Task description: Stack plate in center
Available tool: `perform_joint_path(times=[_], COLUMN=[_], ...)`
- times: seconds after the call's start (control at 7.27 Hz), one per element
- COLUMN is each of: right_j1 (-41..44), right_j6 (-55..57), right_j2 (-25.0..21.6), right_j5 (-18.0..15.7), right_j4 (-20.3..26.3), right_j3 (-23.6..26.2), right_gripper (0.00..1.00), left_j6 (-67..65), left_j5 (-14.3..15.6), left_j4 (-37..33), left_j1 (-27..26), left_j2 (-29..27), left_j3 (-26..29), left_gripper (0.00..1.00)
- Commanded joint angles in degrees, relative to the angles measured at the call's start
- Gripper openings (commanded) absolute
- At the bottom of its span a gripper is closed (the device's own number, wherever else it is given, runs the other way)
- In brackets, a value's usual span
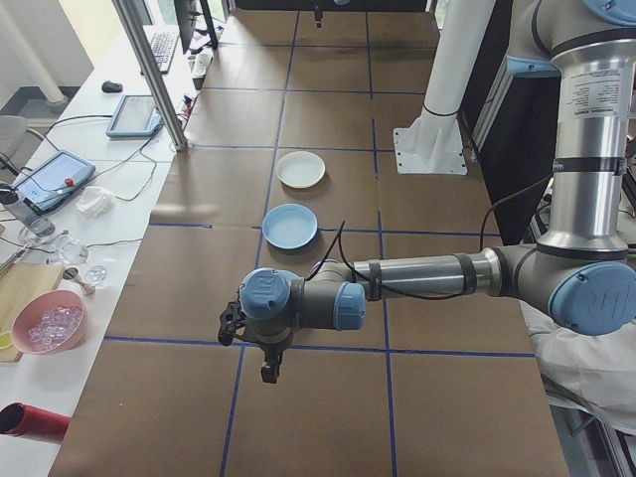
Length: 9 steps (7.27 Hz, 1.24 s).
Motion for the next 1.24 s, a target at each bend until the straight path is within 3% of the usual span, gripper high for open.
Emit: perform_joint_path(times=[0.0,0.41,0.55,0.83,0.96,1.1], right_j1=[0.0,0.0,0.0,0.0,0.0,0.0], right_j6=[0.0,0.0,0.0,0.0,0.0,0.0], right_j2=[0.0,0.0,0.0,0.0,0.0,0.0], right_j5=[0.0,0.0,0.0,0.0,0.0,0.0], right_j4=[0.0,0.0,0.0,0.0,0.0,0.0], right_j3=[0.0,0.0,0.0,0.0,0.0,0.0], right_gripper=[1.00,1.00,1.00,1.00,1.00,1.00], left_j6=[-0.3,-0.3,-0.3,-0.4,-6.3,-10.3], left_j5=[0.5,3.1,2.9,-3.4,-5.6,-6.5], left_j4=[0.8,-0.4,-5.7,-13.4,-19.7,-21.6], left_j1=[0.0,0.1,0.1,0.3,0.8,3.7], left_j2=[0.1,-0.8,-0.5,-1.2,-3.4,-5.2], left_j3=[0.2,0.5,1.7,6.9,12.1,15.2], left_gripper=[1.00,1.00,1.00,1.00,1.00,1.00])
